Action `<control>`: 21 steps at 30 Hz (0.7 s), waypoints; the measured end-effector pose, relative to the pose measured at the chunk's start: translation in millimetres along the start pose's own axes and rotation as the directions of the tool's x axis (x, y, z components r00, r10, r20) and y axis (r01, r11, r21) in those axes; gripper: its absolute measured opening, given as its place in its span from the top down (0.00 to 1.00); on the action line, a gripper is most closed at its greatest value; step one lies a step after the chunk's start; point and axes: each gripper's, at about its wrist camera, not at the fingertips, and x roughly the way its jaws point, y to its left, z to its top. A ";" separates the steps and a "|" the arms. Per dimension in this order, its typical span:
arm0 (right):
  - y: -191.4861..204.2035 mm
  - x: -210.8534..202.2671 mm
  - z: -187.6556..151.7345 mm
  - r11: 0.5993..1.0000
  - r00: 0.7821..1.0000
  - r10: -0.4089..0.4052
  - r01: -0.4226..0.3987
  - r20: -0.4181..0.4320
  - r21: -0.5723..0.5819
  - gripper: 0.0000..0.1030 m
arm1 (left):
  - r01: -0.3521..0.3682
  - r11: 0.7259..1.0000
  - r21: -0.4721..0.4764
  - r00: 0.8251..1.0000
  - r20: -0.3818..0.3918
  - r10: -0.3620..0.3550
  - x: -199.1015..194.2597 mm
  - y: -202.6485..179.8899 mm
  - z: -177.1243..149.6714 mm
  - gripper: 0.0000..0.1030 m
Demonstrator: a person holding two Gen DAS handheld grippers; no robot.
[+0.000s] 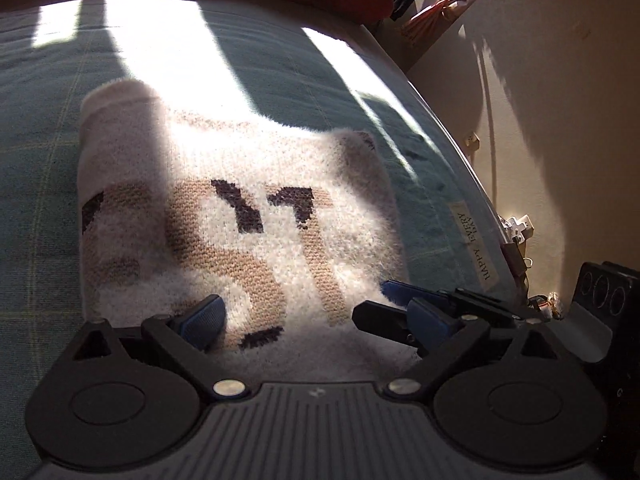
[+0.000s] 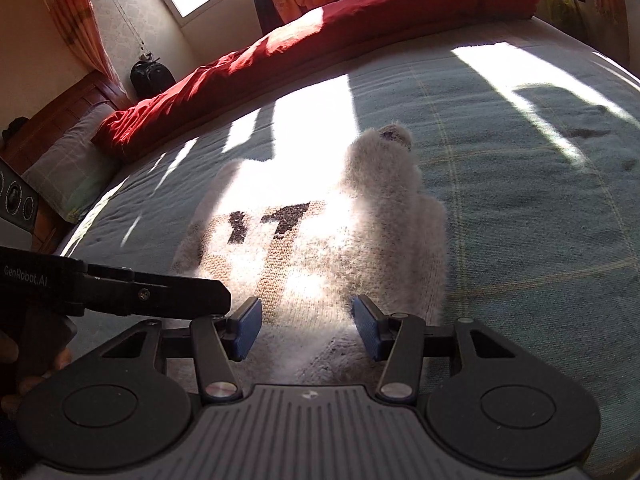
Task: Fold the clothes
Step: 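Lower both open grippers to the sweater bundle's end edge, then roll both grippers and close them on the sweater's end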
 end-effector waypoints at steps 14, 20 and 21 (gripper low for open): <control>-3.7 -11.1 11.2 0.998 0.998 -0.055 0.055 0.024 -0.002 0.44 | 0.043 0.994 -0.101 0.998 0.043 -0.039 -11.0 16.9 -7.2 0.05; -35.6 2.3 4.2 0.984 0.998 -0.055 0.060 -0.035 0.166 0.37 | 0.044 0.998 -0.047 0.997 0.061 -0.041 -24.1 11.5 -5.2 0.05; -42.0 1.9 4.7 0.979 0.999 -0.035 0.041 -0.036 0.200 0.32 | 0.038 0.999 -0.035 0.997 0.075 -0.036 -29.6 11.2 -4.3 0.05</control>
